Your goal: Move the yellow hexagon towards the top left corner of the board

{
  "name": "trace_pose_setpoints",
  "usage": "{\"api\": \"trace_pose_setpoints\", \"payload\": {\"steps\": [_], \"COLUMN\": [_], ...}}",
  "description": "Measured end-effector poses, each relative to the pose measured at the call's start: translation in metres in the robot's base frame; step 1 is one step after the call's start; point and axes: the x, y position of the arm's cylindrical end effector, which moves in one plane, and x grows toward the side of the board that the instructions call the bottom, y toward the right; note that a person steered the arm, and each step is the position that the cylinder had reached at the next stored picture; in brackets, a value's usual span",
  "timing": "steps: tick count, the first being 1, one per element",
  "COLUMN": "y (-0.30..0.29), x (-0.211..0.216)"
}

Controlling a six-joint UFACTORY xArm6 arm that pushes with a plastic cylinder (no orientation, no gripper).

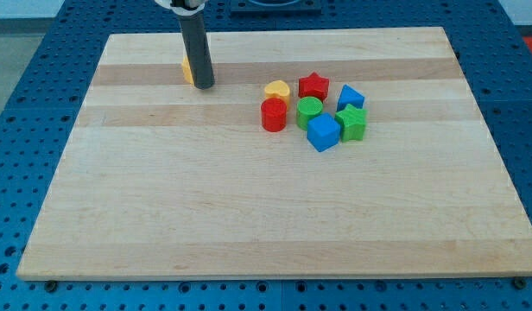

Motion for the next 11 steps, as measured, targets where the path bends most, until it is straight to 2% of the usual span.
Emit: {"api": "trace_pose_setpoints", "payload": {"steps": [5, 7, 11], "y": [-0.002, -0.023, -0.025], "x": [-0.042, -0.043, -0.064]}}
